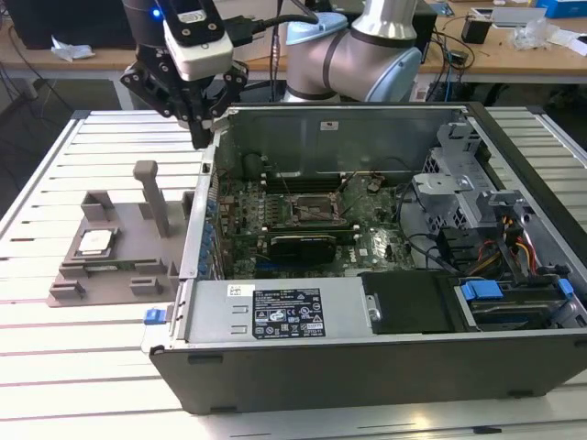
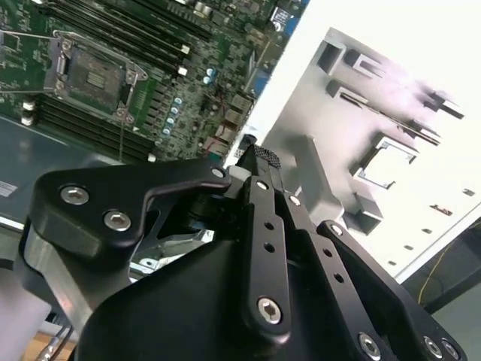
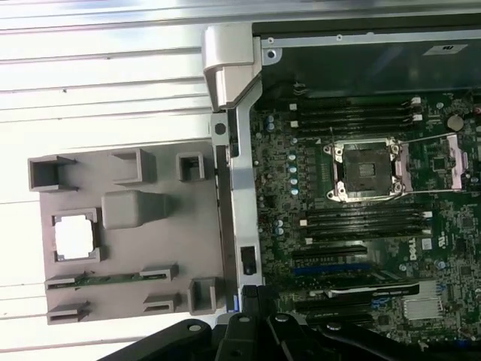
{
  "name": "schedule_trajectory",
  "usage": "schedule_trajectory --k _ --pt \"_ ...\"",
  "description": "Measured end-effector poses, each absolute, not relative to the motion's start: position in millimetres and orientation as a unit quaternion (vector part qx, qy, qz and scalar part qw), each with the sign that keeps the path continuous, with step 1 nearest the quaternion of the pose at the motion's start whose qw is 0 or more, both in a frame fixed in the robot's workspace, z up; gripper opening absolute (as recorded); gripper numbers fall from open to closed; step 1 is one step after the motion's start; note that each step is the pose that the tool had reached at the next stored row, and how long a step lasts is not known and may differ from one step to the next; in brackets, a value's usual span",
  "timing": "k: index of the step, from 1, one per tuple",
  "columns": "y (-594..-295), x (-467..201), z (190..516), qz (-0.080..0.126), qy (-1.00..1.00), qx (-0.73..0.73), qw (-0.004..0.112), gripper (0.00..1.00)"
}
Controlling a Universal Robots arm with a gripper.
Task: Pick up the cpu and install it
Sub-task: 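Reach for the cpu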
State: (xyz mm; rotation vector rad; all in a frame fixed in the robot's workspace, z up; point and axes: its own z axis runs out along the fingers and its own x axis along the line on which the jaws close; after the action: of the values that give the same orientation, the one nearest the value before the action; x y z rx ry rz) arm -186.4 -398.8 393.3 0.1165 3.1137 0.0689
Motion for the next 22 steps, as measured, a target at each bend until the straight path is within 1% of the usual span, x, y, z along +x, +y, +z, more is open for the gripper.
schedule_trajectory --k 22 --pt "-398.8 -237.5 393.3 0.022 0.999 0.037 0.013 0.11"
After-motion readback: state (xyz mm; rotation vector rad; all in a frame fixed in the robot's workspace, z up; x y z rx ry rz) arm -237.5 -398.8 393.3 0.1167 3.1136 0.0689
